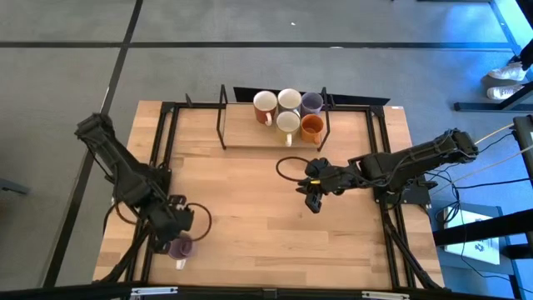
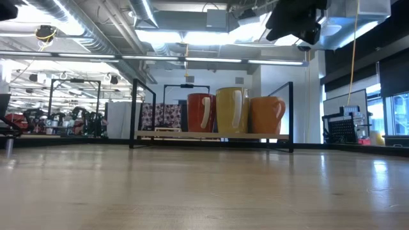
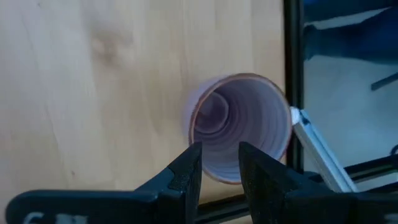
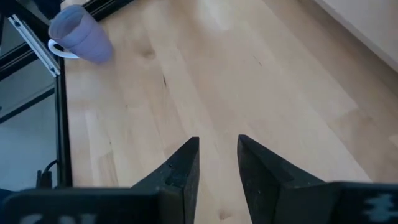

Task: Place coffee mugs
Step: Put the purple mug on the shelf aligned with the orange mug

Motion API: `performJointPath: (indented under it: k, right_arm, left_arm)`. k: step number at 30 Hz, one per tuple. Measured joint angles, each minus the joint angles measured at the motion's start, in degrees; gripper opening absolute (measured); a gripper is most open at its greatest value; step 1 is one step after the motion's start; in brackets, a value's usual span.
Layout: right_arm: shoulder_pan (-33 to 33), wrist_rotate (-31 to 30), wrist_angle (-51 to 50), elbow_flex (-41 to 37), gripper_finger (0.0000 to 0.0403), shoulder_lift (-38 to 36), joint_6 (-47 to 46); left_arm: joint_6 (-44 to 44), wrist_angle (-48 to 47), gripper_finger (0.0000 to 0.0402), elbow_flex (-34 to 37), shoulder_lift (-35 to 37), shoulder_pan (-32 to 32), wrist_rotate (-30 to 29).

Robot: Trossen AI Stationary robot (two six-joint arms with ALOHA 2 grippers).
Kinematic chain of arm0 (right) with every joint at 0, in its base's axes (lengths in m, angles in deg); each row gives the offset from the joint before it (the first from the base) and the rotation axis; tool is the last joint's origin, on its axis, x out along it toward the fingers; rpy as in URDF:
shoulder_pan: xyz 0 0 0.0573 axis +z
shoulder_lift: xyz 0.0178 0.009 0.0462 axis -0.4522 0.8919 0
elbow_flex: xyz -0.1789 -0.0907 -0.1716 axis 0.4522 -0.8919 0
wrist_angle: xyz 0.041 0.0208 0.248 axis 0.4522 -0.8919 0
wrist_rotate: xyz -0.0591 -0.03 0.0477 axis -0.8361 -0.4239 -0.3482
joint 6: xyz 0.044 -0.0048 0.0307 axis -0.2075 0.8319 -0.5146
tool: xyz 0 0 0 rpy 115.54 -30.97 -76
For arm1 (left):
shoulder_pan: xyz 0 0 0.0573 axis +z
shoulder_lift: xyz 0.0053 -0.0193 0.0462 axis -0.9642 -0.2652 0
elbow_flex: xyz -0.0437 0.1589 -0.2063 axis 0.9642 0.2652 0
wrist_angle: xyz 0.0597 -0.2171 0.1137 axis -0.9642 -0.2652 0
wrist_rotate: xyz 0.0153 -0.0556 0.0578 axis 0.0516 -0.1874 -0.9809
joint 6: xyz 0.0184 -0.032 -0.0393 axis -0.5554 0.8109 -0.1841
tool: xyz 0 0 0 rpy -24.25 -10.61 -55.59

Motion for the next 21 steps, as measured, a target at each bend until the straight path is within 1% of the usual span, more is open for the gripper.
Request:
performJointPath:
  k: [4, 9, 21]
  right_arm:
    - [-0.02, 0.02, -0.07, 0.0, 0.0097, 0.0, -0.16]
    - [-0.02, 0.02, -0.95, 0.0, 0.0097, 0.0, 0.01]
    - [-0.02, -0.01, -2.32, 0.0, 0.0097, -0.02, 0.62]
  left_arm:
    - [0.69, -0.03, 0.01, 0.39, -3.63, -1.45, -0.91]
    - [0.77, -0.14, 0.01, 0.39, -7.31, -1.47, -3.96]
    - [0.73, 0.65, 0.0099, 0.37, -14.04, -1.18, -4.54]
